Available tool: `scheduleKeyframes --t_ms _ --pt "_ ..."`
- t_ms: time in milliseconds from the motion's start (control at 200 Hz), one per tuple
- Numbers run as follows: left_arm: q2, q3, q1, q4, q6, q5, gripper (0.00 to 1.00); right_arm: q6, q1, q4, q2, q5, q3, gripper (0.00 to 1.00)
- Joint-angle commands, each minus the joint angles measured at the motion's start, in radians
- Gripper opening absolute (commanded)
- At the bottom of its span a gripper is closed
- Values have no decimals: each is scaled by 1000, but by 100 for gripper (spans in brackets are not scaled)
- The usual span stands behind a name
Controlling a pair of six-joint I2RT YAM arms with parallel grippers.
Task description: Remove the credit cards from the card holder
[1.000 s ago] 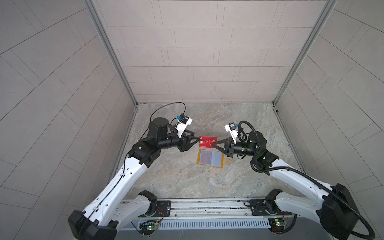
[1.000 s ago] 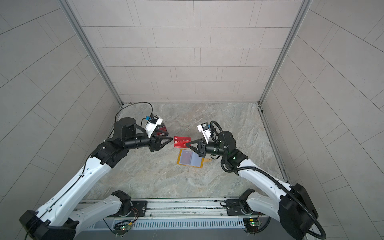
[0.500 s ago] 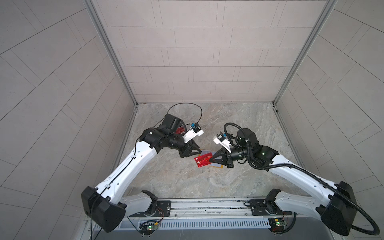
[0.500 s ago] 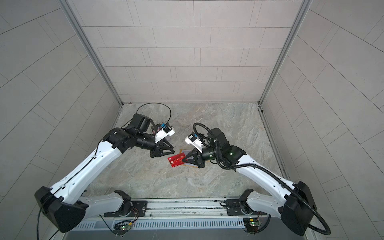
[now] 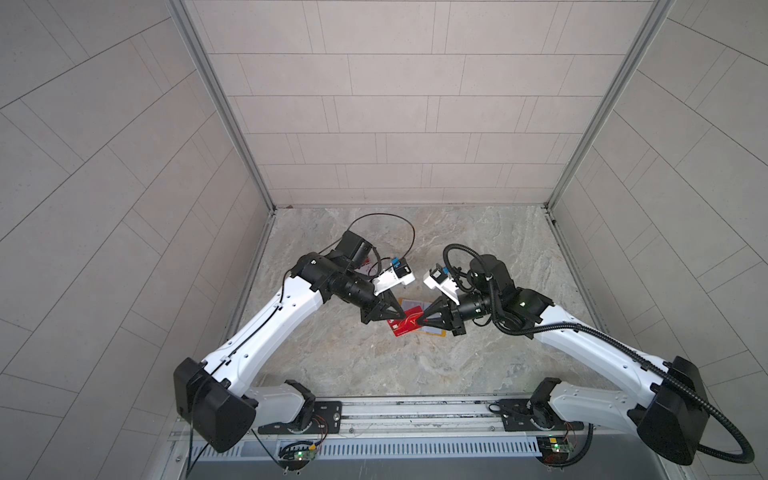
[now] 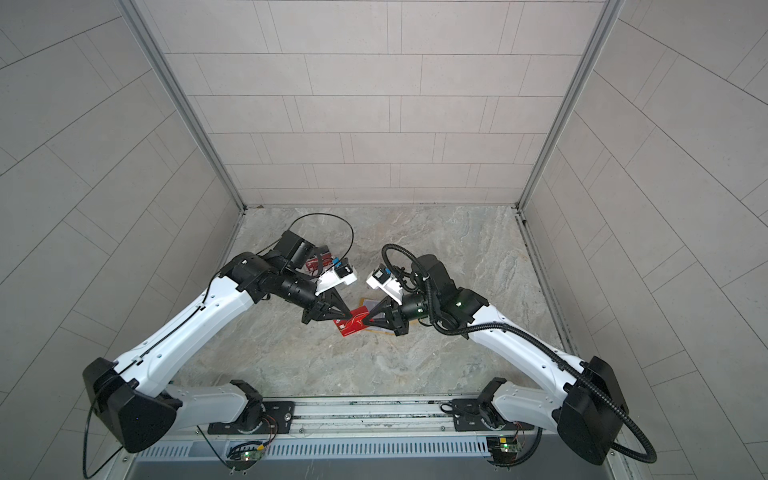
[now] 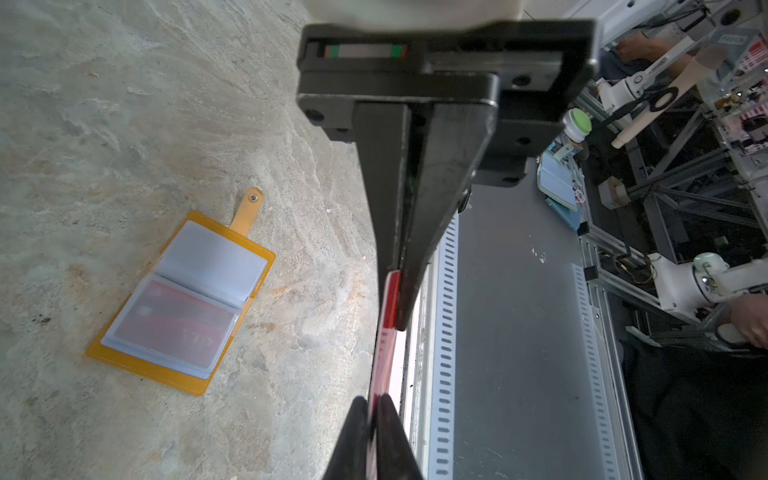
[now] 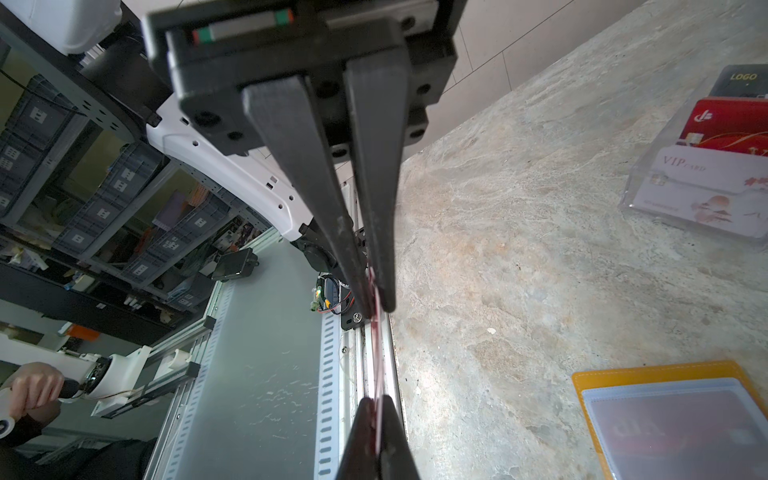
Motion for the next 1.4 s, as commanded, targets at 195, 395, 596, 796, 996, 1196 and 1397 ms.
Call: scheduleKeyframes --t_ms 195,395,596,796,996,1196,1397 --pt "9 25 -5 -35 46 29 0 -46 5 -12 -1 0 31 10" --pt "26 31 17 -12 56 -52 0 -126 4 -184 -40 214 47 52" --pt "48 60 112 79 31 -268 0 -125 2 -264 -112 392 23 64" --pt "118 140 264 78 149 -418 0 -112 -1 -292 -112 536 19 64" --pt "271 244 337 20 342 -492 0 -120 -1 -299 -77 525 30 63" --pt "417 310 391 70 405 -564 0 -137 -1 -309 -76 533 33 63" --pt "513 338 419 116 463 -528 0 -139 -1 -292 -76 537 15 63"
